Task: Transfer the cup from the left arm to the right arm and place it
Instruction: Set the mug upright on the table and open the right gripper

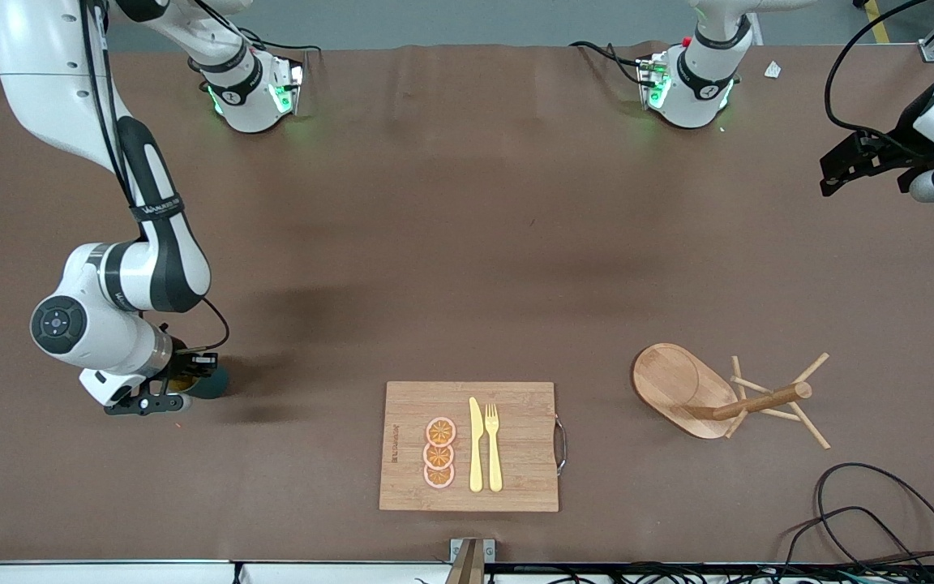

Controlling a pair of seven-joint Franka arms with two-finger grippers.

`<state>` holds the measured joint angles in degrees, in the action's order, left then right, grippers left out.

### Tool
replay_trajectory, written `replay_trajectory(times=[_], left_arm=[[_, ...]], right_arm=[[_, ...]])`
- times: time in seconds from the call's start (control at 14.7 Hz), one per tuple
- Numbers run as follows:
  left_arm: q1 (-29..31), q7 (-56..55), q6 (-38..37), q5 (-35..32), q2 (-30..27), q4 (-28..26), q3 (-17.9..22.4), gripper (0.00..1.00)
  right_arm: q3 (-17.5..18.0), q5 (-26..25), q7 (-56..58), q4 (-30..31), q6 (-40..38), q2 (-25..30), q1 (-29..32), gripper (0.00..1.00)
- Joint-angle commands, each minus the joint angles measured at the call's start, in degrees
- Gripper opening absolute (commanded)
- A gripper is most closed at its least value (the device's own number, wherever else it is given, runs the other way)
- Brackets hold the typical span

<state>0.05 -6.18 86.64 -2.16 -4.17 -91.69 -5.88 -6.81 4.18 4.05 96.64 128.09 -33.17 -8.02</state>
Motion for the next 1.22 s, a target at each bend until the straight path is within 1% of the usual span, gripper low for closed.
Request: replay_trajectory(times=[0.0,0.07,0.14,0.2,0.34,0.48,0.61,1.02,1.16], left_arm=[[0.0,1.1,0.5,-0.8,-0.7,0.0,-0.1,1.0],[0.0,1.1,0.5,-0.8,-0.4,0.0,-0.1,1.0],[0.0,1.1,0.8,-0.7,-0.4,0.1,-0.1,1.0],[0.0,1.1,1.2,-0.7,-0.3,0.1,-0.1,1.0],[0.0,1.1,1.2,-0.7,-0.3,0.1,-0.1,1.0],[0.1,1.1,1.2,-0.7,-0.3,0.0,0.0,1.0],[0.1,1.1,1.2,-0.7,-0.3,0.1,0.0,1.0],[0.1,1.2,1.2,-0.7,-0.2,0.0,0.0,1.0],[0.2,1.3,1.0,-0.7,-0.3,0.0,0.0,1.0]], right_arm=[[0.5,-0.6,0.4,2.5,0.6,2.2,0.3,0.47],[0.5,-0.6,0.3,2.2,0.5,2.3,0.3,0.7],[0.5,-0.6,0.1,1.6,0.4,2.4,0.3,0.9],[0.4,-0.6,0.2,0.8,0.2,3.0,0.5,1.0],[0.4,-0.6,-0.4,0.7,-0.8,6.5,0.5,1.0],[0.2,-0.7,-0.4,0.6,-4.3,10.3,0.7,1.0],[0.2,-0.7,-0.4,0.4,-5.0,13.9,0.6,1.0],[0.2,-0.7,-0.2,0.3,-13.3,26.3,1.7,1.0],[0.1,-0.8,-0.1,0.2,-15.6,29.3,2.5,1.0]])
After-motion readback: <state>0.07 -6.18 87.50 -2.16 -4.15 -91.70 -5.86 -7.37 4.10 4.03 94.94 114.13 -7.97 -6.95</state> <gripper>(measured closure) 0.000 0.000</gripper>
